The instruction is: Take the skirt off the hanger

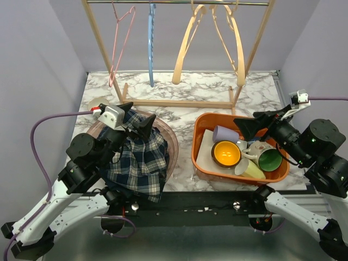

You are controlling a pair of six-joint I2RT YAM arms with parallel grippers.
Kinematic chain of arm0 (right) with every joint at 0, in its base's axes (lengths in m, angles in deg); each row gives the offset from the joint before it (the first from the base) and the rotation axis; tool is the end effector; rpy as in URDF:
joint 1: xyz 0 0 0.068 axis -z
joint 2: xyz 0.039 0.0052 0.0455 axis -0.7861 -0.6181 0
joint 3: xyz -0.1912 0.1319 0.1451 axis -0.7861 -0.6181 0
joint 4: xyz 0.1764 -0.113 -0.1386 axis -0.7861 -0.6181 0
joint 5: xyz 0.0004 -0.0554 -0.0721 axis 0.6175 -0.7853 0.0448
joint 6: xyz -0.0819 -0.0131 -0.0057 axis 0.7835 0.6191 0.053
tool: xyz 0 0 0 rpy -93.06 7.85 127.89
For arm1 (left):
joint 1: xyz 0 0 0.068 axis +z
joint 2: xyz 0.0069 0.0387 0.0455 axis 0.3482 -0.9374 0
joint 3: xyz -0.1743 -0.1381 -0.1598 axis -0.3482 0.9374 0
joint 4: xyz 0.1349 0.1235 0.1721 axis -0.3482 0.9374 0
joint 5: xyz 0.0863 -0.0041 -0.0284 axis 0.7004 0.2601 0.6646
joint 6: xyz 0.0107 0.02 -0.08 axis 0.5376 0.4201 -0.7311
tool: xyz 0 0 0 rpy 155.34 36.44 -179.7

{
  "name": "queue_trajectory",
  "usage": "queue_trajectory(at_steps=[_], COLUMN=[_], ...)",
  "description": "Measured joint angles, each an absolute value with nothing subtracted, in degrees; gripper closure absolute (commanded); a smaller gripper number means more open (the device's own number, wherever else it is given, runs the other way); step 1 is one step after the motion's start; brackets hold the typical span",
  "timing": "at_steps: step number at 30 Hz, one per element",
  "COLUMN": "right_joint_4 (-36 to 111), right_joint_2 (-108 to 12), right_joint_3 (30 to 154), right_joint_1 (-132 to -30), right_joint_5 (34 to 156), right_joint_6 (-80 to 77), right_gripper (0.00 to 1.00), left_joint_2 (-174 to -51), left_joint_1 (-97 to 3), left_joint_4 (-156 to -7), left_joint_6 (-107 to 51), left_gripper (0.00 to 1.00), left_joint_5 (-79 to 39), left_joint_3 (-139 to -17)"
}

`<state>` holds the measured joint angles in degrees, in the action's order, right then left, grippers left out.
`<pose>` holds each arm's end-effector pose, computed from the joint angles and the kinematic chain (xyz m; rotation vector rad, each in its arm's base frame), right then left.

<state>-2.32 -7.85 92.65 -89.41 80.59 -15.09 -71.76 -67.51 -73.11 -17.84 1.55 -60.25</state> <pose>0.1012 0.0678 0.4594 -0.1684 1.6928 0.6721 0.1098 -0.0934 0.4324 0.3392 1.3249 -0.5570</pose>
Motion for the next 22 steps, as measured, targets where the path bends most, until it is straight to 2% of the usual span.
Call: queue_trajectory(at_steps=[22], right_joint_4=[-0.6], right_joint_2=[-6.9], right_joint_3=[91.1], right_joint_1=[-89.4], right_joint_5=[83.7], right_joint_6=[-16.4], right_gripper=[0.0], left_joint_2=[-71.9], left_joint_1=[-67.5], left_joint_4=[-73.0], left_joint_6=[-19.5], left_gripper=[0.01], left_joint_5=[-0.9], left_joint_3=[-59.7])
